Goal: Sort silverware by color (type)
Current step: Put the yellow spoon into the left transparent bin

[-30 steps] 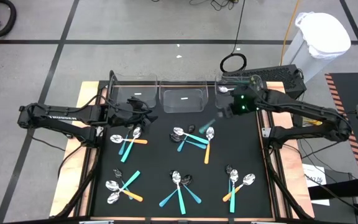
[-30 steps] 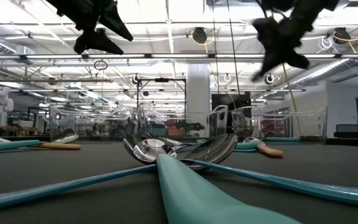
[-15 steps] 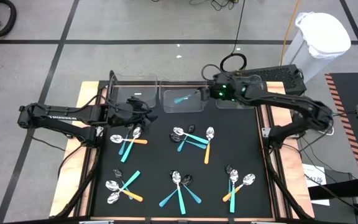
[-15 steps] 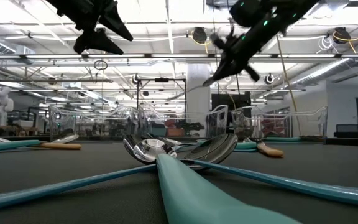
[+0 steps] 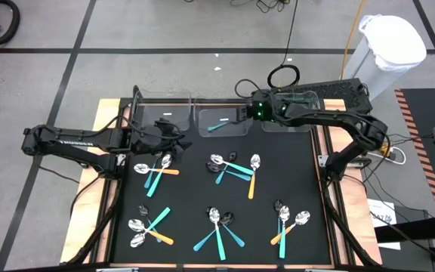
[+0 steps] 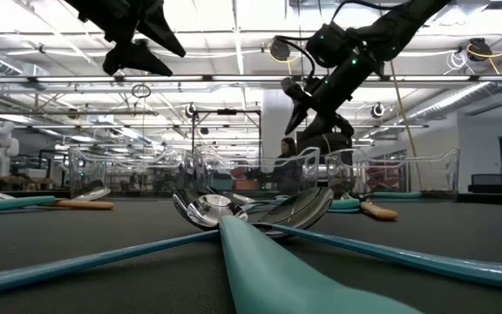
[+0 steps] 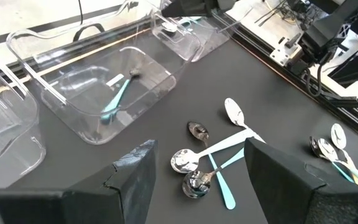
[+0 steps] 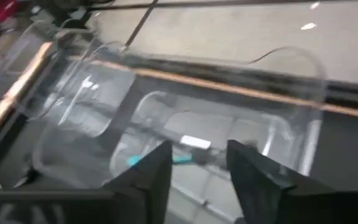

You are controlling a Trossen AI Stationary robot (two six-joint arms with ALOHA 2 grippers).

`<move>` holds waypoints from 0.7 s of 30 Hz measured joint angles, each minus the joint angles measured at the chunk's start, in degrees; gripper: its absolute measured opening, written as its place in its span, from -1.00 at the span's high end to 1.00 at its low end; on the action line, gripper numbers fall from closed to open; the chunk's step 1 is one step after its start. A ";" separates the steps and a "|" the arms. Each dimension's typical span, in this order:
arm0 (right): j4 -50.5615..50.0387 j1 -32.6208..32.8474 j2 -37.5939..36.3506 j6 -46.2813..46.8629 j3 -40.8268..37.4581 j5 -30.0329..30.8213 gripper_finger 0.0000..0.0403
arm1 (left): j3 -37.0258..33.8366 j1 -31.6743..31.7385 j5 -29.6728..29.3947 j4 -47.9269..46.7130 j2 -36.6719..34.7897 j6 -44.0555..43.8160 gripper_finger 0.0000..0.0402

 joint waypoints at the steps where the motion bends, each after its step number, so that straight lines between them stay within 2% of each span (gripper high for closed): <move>1: 0.01 0.00 -0.43 0.12 0.00 -1.27 0.14 | 0.00 0.00 0.00 0.00 0.00 0.06 -0.19; 5: -1.69 0.21 -3.25 0.21 0.00 -7.09 0.00 | 0.00 -0.02 0.19 -0.14 0.00 0.41 -0.19; 9: -8.28 1.70 -7.95 -0.78 0.02 -10.05 0.00 | 0.00 -0.02 0.46 -0.34 0.00 0.58 -0.19; 14: -20.61 6.29 -14.98 -1.04 0.04 -9.92 0.08 | 0.00 -0.02 0.48 -0.33 0.00 2.65 -0.19; 21: -40.14 17.70 -19.73 8.58 0.09 -5.41 0.15 | 0.00 0.13 0.49 -0.23 0.02 9.49 -0.19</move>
